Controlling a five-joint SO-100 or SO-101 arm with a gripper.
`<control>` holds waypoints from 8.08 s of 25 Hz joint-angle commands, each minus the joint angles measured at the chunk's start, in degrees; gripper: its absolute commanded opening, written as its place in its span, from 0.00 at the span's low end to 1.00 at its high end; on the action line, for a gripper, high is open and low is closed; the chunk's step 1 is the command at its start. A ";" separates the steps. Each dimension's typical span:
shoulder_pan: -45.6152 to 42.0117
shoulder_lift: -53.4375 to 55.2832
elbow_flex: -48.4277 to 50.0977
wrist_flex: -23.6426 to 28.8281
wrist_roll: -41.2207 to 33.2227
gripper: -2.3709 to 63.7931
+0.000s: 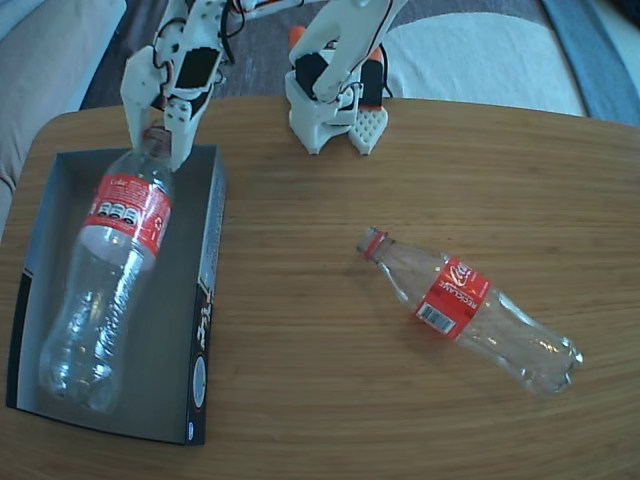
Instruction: Grasp the bottles and put them in the box.
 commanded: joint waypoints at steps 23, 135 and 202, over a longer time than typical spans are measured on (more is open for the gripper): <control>-1.49 0.79 0.26 0.18 -0.62 0.16; -0.79 -6.33 5.54 -10.37 -3.96 0.16; -28.13 -5.36 -17.05 -11.69 25.58 0.39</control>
